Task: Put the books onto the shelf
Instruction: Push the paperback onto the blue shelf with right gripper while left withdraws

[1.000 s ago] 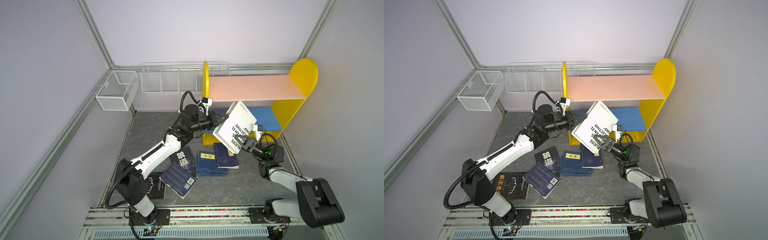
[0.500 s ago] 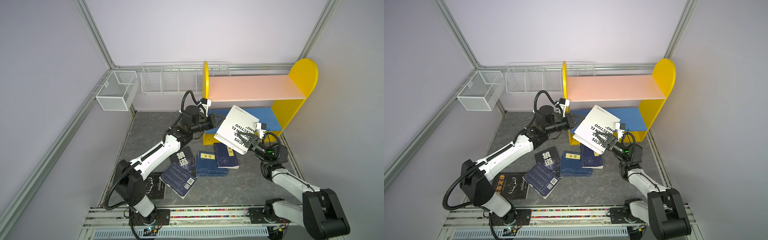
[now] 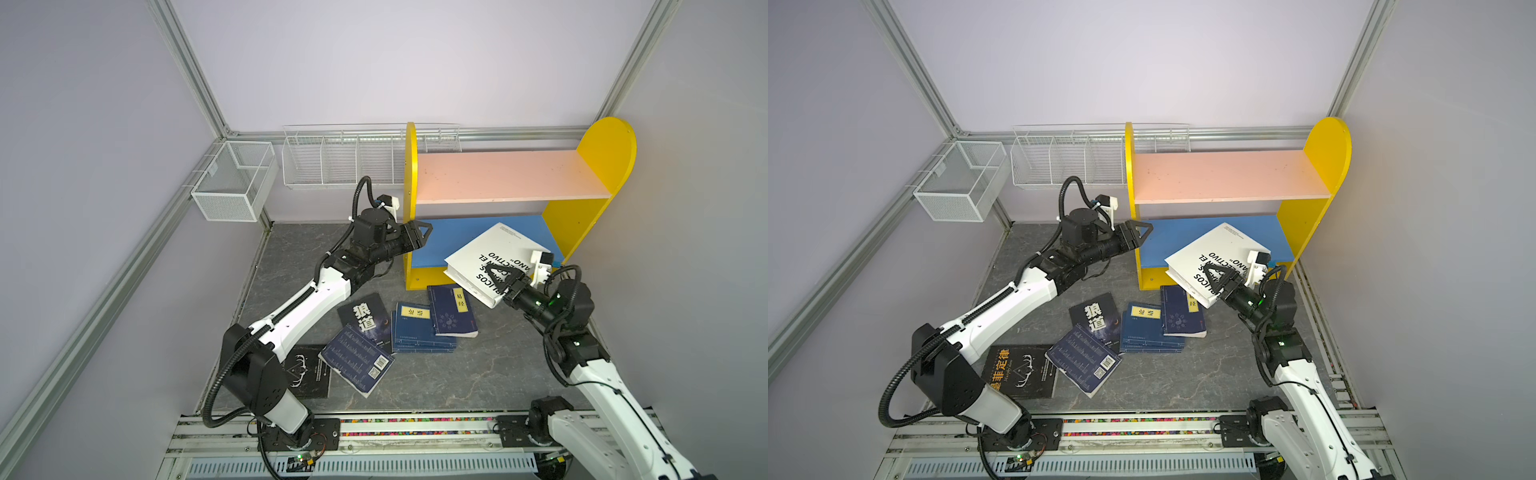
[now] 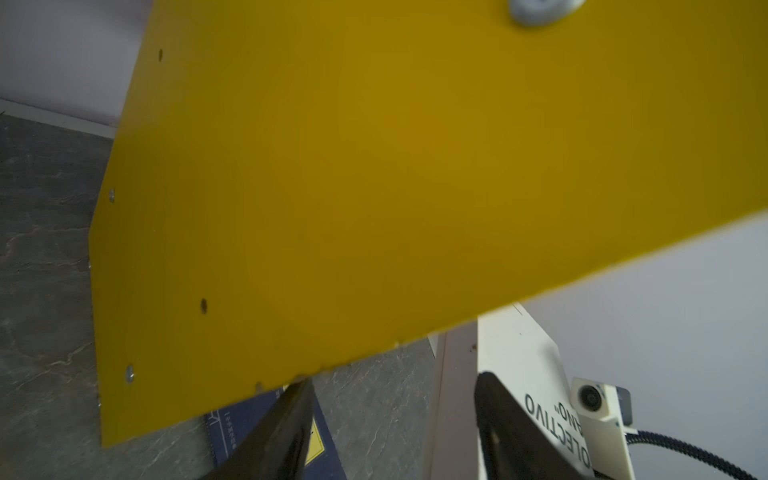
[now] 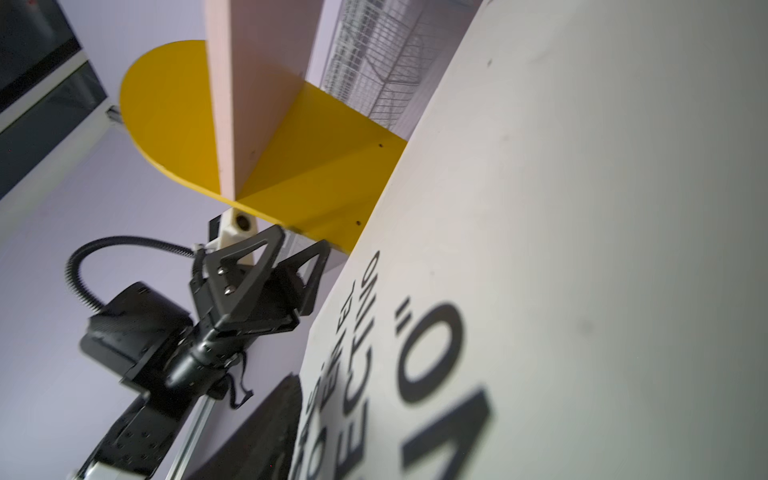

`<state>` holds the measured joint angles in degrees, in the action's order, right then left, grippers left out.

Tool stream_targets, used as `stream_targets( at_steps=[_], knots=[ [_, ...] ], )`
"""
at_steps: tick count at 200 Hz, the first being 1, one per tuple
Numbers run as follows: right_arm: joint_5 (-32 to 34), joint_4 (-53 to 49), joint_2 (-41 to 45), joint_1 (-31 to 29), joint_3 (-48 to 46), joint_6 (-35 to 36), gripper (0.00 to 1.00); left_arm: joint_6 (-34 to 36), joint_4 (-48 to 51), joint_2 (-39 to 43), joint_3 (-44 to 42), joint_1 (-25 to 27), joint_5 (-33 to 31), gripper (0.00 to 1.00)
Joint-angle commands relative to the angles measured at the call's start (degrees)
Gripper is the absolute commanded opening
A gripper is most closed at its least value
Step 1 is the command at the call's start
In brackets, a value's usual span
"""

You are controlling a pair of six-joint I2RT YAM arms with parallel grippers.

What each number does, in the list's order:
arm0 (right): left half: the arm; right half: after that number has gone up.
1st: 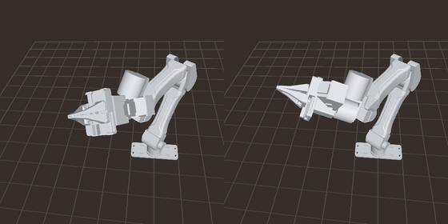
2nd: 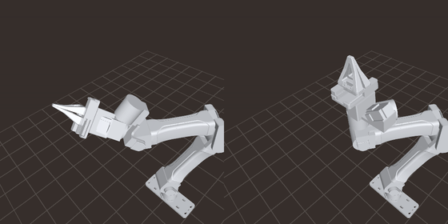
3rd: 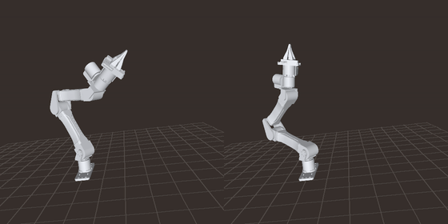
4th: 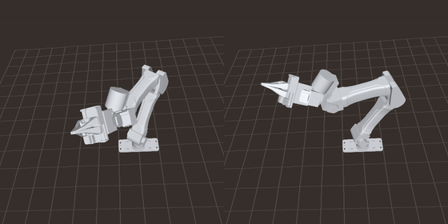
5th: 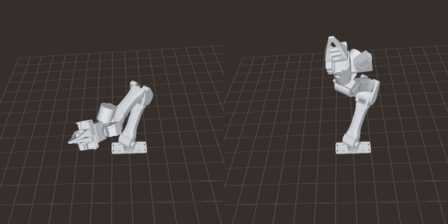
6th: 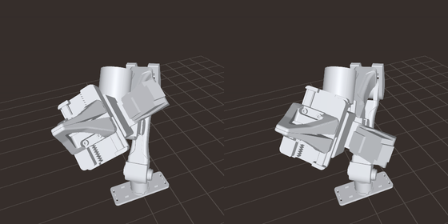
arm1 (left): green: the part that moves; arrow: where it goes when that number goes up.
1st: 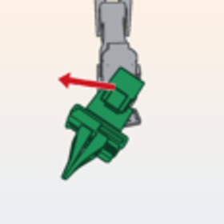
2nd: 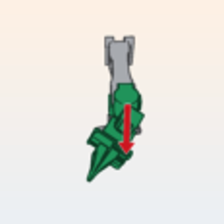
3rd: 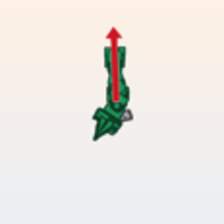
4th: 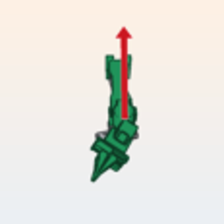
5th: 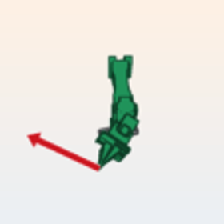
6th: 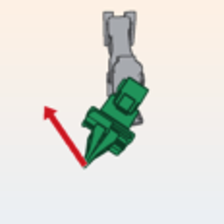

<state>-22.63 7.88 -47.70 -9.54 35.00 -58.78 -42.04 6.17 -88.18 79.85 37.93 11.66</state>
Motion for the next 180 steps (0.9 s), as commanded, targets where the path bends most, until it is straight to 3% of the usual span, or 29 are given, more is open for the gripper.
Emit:
stream_targets(
  at_steps=[1,31,66,128,180],
  knots=[
    [8.2,0.3,-3.2,-0.4,-0.1,-0.5,0.50,1.3,1.2,7.0,-4.6,0.5,-4.2,0.68],
    [15.3,5.1,-9.2,-1.9,2.6,-0.7,0.50,1.0,2.2,15.2,-13.9,1.5,-6.2,0.73],
    [26.3,7.6,-17.9,-11.0,9.2,3.8,0.52,0.2,4.4,23.0,-22.8,2.1,-10.1,0.75],
    [40.9,20.2,-36.0,-19.8,18.2,9.0,0.57,0.6,8.4,30.4,-28.2,2.1,-13.9,0.78],
    [46.7,17.9,-43.9,-24.4,23.7,8.1,0.80,0.9,9.4,33.3,-30.2,2.1,-16.4,0.81]
  ],
)
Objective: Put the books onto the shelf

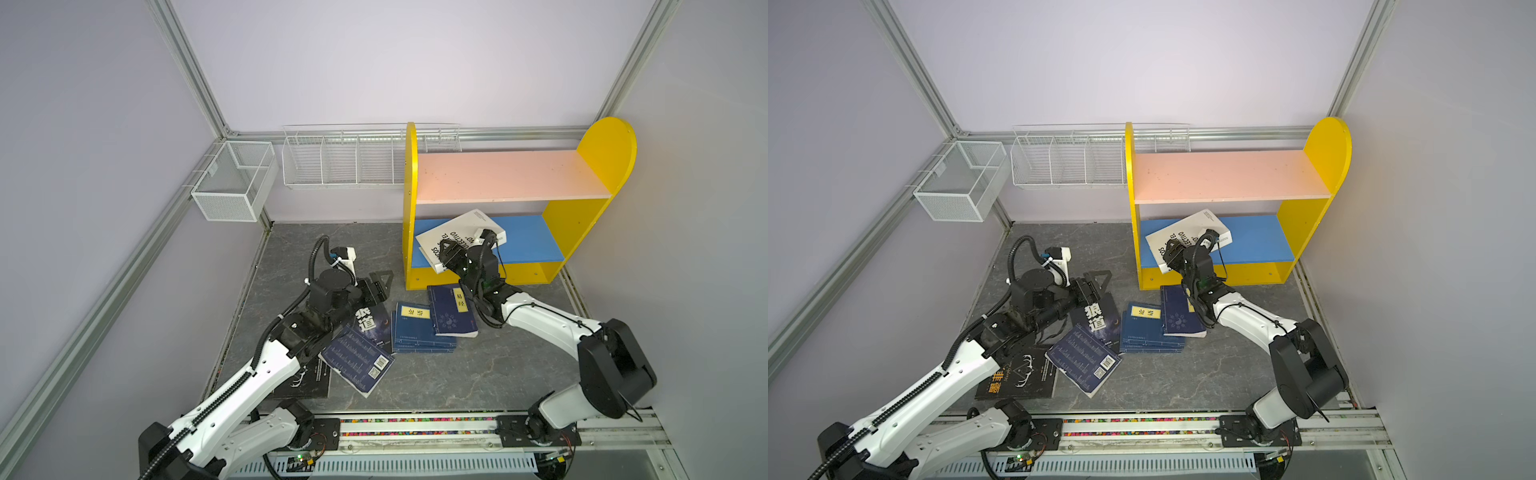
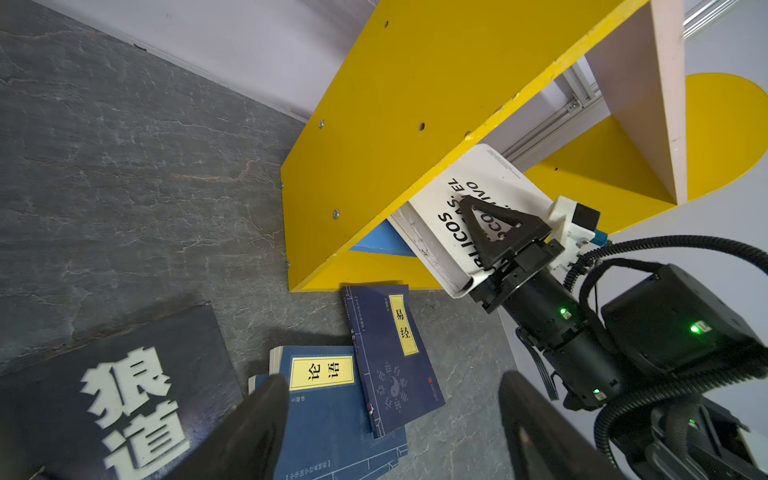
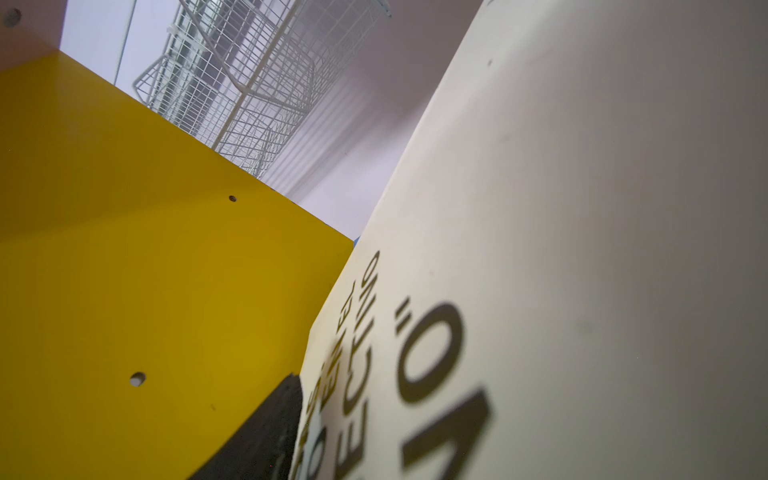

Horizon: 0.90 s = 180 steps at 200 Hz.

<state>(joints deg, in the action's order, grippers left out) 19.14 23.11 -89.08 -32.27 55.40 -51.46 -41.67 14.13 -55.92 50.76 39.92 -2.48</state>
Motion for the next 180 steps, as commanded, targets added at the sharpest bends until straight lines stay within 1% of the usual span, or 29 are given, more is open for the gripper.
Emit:
stream_targets(
  at_steps=[1,11,20,28,36,43,57,76,88,107,132,143,153,180],
  knots=[
    [4.9,2.6,-2.7,-1.7,3.5,0.7,0.81,0.5,1.4,1.0,-1.1,0.2,-2.2,0.81],
    [4.8,1.2,-3.9,-2.1,4.3,-0.9,0.88,0.7,1.5,1.1,-1.2,0.2,-2.3,0.81],
    [4.9,-0.2,-4.7,-2.4,4.8,-1.7,0.98,0.8,1.6,1.1,-1.2,0.2,-2.2,0.82],
    [5.4,-2.8,-5.1,-2.7,5.3,-3.4,1.00,0.8,1.7,1.2,-1.3,0.2,-2.2,0.82],
    [5.2,-4.8,-5.2,-2.8,5.6,-4.1,0.99,0.8,1.6,1.4,-1.5,0.2,-2.3,0.82],
    [5.4,-6.3,-5.1,-3.0,5.6,-4.9,0.96,0.8,1.7,1.5,-1.7,0.2,-2.4,0.82],
    [5.8,-12.5,-4.3,-3.5,6.1,-7.4,0.92,0.7,1.6,1.9,-2.0,0.2,-2.5,0.82],
    [5.6,-22.1,-3.1,-4.3,7.6,-10.5,0.90,0.7,1.4,1.9,-2.2,0.2,-2.6,0.83],
    [4.8,-26.1,-2.4,-4.7,8.1,-11.8,0.89,0.8,1.2,1.6,-2.3,0.2,-2.4,0.83],
    [4.5,-30.2,-1.3,-5.1,8.2,-11.7,0.89,0.9,0.9,0.9,-2.3,0.2,-1.9,0.83],
    [4.3,-35.3,0.2,-5.0,9.6,-9.2,0.89,0.7,0.1,0.1,-2.3,0.2,-1.1,0.83],
    [4.1,-35.4,0.6,-4.8,9.7,-8.0,0.89,0.6,-0.4,-0.2,-2.5,0.2,-0.7,0.84],
    [2.5,-35.3,0.2,-4.0,10.1,-7.9,0.89,0.5,-1.0,-0.8,-2.6,0.2,-0.6,0.84],
    [-2.2,-31.8,-2.0,-1.9,10.4,-11.2,0.89,0.0,-2.7,-2.5,-2.6,0.2,1.2,0.83]
  ],
)
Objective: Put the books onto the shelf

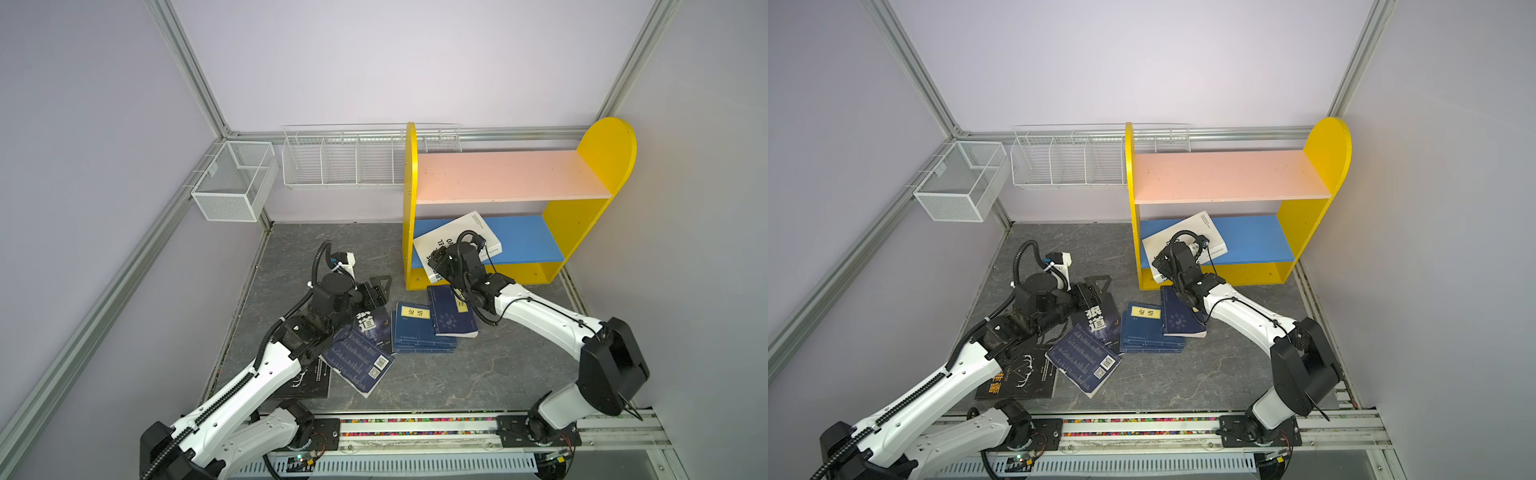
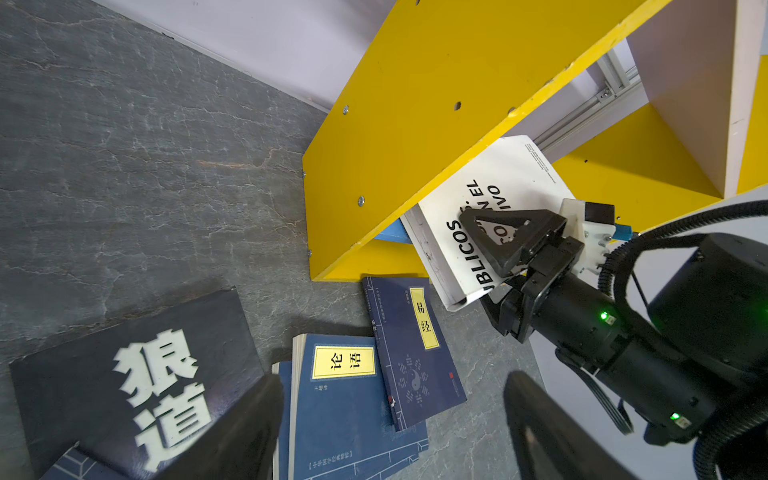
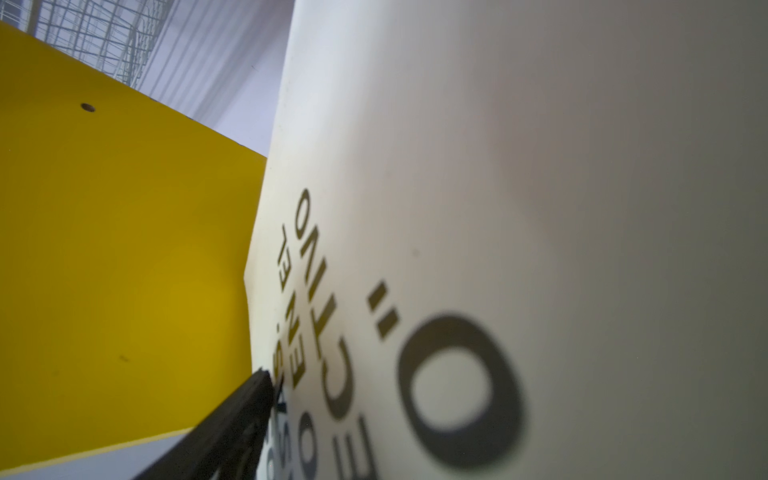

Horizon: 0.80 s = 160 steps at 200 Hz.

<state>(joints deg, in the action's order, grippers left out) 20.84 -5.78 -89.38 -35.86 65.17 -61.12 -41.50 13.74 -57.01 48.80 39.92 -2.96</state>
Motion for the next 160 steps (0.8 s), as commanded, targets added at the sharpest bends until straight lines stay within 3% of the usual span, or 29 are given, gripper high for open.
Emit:
stream_targets(
  at_steps=[1,44,65,111,160],
  knots=[
    [-4.0,-2.8,-1.8,1.7,0.7,-1.8,0.89,-0.2,-2.3,-1.4,-0.7,0.2,1.7,0.83],
    [-9.2,2.9,-2.1,4.1,0.2,-8.1,0.89,-0.1,-3.8,-2.3,-0.7,0.2,2.8,0.84],
    [-9.4,-0.6,-0.6,4.3,1.2,-8.7,0.89,0.6,-5.4,-5.0,-0.2,0.3,5.6,0.84],
    [-12.3,1.6,-0.6,4.4,-1.4,-12.1,0.89,4.5,-10.5,-16.3,4.2,5.2,5.2,0.82],
    [-12.7,1.6,0.7,4.3,-2.4,-12.5,0.89,5.1,-15.5,-26.9,11.2,6.4,5.4,0.79]
  ],
)
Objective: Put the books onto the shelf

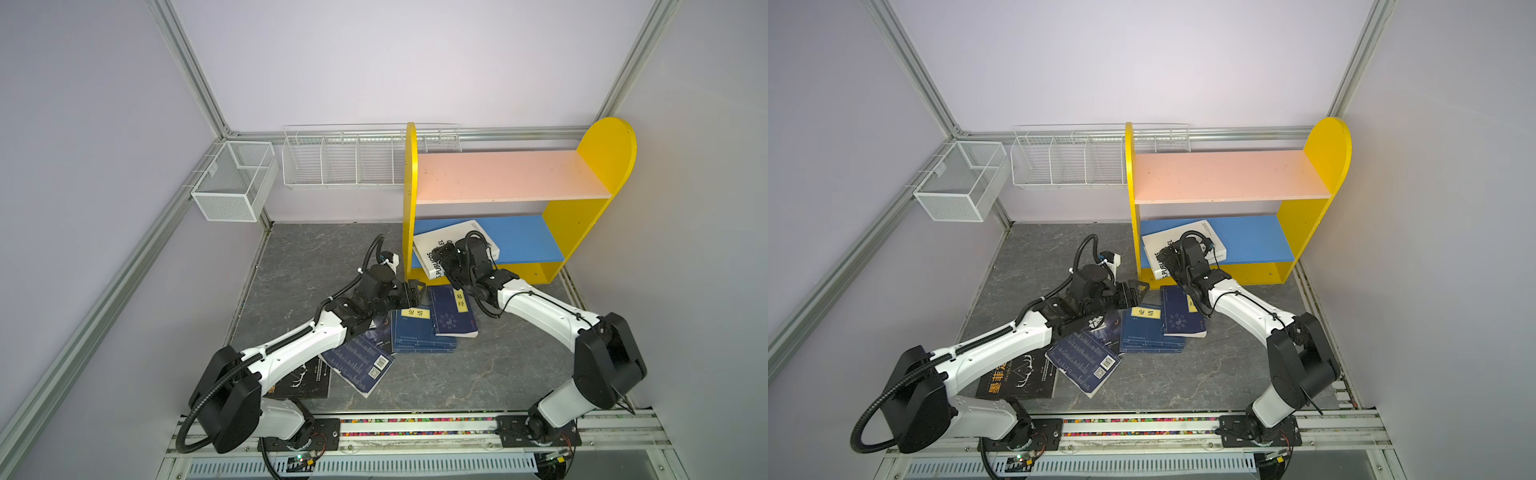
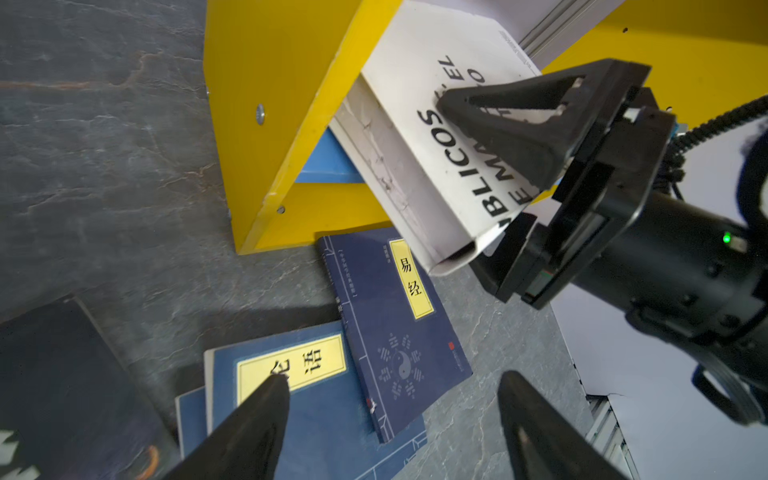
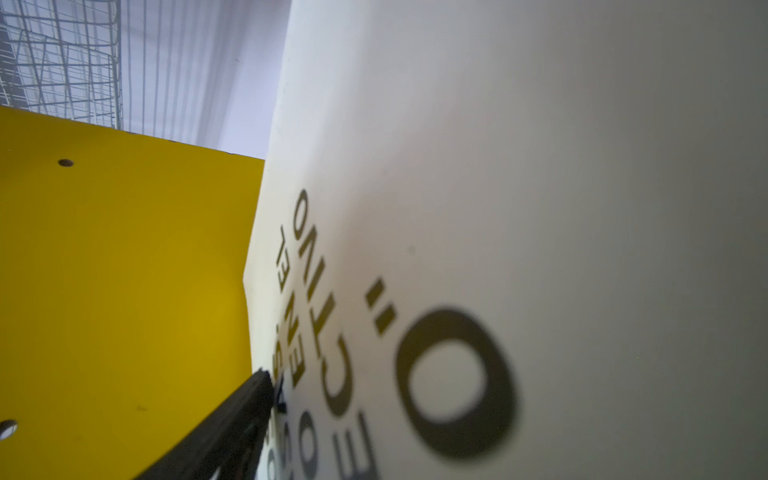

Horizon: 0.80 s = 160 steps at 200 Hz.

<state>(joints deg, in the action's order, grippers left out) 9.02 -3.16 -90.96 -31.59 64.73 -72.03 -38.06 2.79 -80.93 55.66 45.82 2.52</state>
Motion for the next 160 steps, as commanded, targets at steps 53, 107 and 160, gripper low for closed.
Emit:
stream_targets(
  at_steps=[53,107,160],
  knots=[
    [-2.2,-1.4,3.6,0.6,-2.5,-1.0,0.89,-0.6,-4.1,-11.4,10.8,0.8,-2.5,0.74],
    [-4.3,-2.3,5.1,1.7,-3.7,-0.3,0.89,-1.8,0.1,-15.3,13.8,1.7,-11.0,0.71],
    [-4.2,-6.2,11.6,3.5,-5.4,5.4,0.89,-1.9,1.2,-17.9,16.9,1.7,-16.1,0.70]
  ],
)
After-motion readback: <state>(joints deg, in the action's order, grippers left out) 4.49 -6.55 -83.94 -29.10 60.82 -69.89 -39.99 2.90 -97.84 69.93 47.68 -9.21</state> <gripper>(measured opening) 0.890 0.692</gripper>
